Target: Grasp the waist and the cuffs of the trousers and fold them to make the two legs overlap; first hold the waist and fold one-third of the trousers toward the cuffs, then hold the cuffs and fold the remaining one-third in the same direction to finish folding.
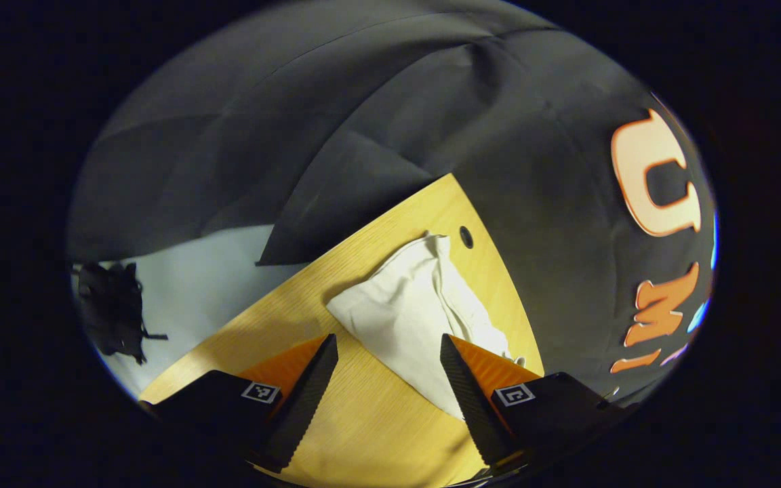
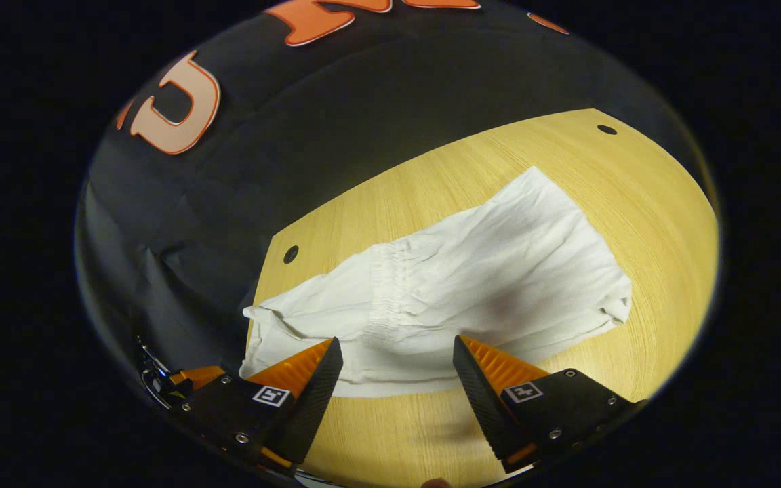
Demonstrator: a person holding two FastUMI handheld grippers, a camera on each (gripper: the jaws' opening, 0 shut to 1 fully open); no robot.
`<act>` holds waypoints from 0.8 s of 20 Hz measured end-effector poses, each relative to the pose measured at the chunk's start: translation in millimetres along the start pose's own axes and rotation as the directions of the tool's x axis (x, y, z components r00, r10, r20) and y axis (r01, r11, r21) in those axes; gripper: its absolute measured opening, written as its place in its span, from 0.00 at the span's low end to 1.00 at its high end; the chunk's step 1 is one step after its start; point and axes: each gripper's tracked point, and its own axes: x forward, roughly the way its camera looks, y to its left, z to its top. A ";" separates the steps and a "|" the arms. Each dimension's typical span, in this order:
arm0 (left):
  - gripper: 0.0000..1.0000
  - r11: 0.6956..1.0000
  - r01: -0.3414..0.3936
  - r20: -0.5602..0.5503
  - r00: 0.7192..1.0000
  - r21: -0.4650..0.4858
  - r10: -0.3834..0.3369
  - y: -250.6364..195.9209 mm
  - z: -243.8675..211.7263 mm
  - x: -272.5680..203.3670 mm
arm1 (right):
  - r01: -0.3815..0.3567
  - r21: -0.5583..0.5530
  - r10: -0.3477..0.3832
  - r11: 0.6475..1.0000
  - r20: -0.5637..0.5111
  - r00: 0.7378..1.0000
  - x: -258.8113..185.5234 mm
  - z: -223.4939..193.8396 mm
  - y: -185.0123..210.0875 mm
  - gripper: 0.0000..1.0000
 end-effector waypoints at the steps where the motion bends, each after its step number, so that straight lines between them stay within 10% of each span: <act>1: 0.99 1.000 -0.007 -0.002 1.000 -0.028 0.007 3.4 2.1 6.0 | 0.008 0.018 -0.008 1.000 -0.001 1.000 -3.6 0.4 -7.2 0.99; 16: 0.99 0.994 0.058 0.029 0.998 -0.089 -0.055 -29.1 14.9 74.1 | 0.018 0.180 -0.019 0.984 0.009 1.000 -34.5 17.1 -61.0 0.99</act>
